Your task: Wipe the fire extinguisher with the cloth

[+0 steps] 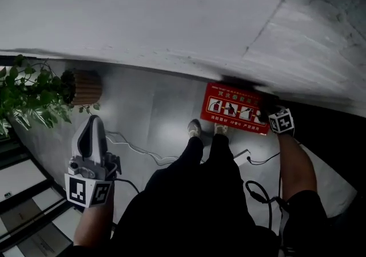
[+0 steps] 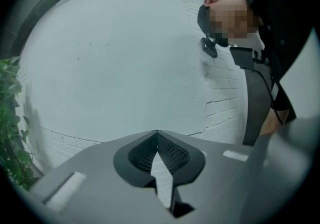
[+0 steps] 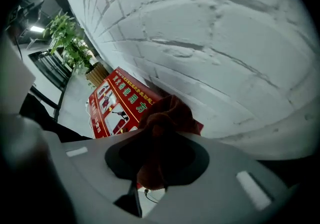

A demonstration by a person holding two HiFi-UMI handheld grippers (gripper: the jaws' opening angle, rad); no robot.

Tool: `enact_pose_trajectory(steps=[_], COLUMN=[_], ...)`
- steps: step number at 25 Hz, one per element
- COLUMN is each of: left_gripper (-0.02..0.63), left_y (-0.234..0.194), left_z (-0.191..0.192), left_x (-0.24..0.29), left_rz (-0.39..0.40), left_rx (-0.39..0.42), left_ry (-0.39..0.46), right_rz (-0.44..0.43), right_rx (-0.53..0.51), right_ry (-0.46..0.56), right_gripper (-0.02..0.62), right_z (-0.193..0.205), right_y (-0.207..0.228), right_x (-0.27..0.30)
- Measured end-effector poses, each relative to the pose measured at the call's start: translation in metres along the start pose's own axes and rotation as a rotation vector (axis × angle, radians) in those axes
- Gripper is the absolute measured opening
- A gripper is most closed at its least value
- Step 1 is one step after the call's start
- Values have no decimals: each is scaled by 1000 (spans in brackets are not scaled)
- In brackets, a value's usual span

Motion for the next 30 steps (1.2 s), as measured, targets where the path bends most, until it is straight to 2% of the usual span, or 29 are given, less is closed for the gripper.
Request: enact_pose_trajectory(steps=[3,6,8,10,13,15,17,19,22,24,26,30], left_gripper=[0,0,0,0,0,0,0,0,0,0,0,0], left_y=[-1,-9,-17,-25,-39,-47,-56,-64,-73,-71,-63,-47], left_z=[6,19,25,27,31,36,36,34,34,35,35,35], left_x=[2,-4,-12,-22,-41,-60,-82,-104,-135,-143,-140,-108], left_rz=[-1,-23,-53,-91,-152,-193,-245,-301,-373,-378,-332,-211], left_rx=[10,8,-5,-10,40,111,133,152,191,219,244,241], left_ry=[0,-11,-23,-32,-39,-63,-82,-94,-128,-140,-133,-82], right_rz=[42,74,88,48,-104,-207,-271,-279,-242,-232,-220,-181], right_rx=[42,131,114,-44,-310,-414,-508,-587,-660,-672,-662,-479], right_ry=[-31,-80,-92,-75,-51,-47,-67,-121,-256,-282,-277,-256], right_gripper=[87,89,89,86,86,86,86,89,94,92,91,89], right_z=[18,34,27,-5,-69,-104,-130,-146,-146,-143,-140,-117], right_y=[13,22,17,-12,-82,-131,-175,-204,-215,-214,-208,-172], right_x=[-16,-24,-25,-13,26,63,99,130,165,171,167,138])
Point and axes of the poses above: the fingertips, and each gripper's own axes: x forward along the fingers, y to its right, z out of its underside, the point moved 5 cm from there along -x, backward along the fingers, and after that the axes turned 13 degrees about -z, right-handed, at the moved point
